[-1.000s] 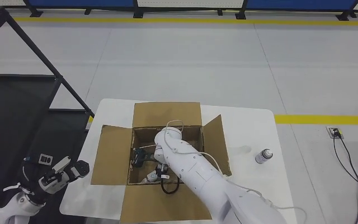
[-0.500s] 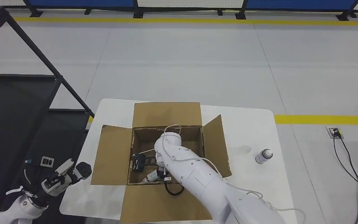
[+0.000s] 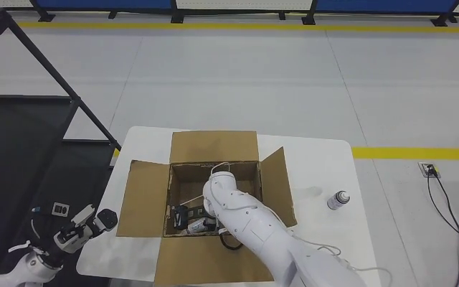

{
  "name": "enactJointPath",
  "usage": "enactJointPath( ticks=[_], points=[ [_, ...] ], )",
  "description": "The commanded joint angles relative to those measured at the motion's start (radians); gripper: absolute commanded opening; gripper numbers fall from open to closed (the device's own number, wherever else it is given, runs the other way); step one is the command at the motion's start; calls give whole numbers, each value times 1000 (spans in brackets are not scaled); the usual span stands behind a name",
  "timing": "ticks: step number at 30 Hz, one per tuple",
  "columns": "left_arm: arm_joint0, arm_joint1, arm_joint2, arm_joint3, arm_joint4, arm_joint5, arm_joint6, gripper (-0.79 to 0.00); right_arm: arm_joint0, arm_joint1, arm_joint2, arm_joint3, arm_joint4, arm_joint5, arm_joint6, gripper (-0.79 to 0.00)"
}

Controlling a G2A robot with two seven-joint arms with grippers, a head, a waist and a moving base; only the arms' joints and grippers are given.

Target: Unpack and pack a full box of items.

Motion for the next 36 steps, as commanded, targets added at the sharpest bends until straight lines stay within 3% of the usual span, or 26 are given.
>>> enactJointPath(
  ticks=[1,2,4,6,7,24,36],
  points=[
    [2,-1,-1,0,-1,-2,1,0,0,-1,1,6,-1,1,-3,-591],
    [3,-1,-2,-1,-2,-4,1,0,1,-2,1,8,-2,2,-4,-610],
    [5,-2,-3,-1,-3,-5,2,0,4,-2,2,15,-2,3,-1,-717],
    [7,-2,-4,-2,-2,-6,3,0,6,-2,5,22,0,12,5,-739],
    [7,-3,-5,-3,-1,-8,2,0,6,-2,6,24,1,16,8,-785],
    [17,-7,1,-27,18,-15,-7,0,-17,17,34,-10,19,161,87,-785],
    [31,-12,7,-38,28,-29,-1,0,-84,85,62,-197,-21,288,139,-785]
  ],
)
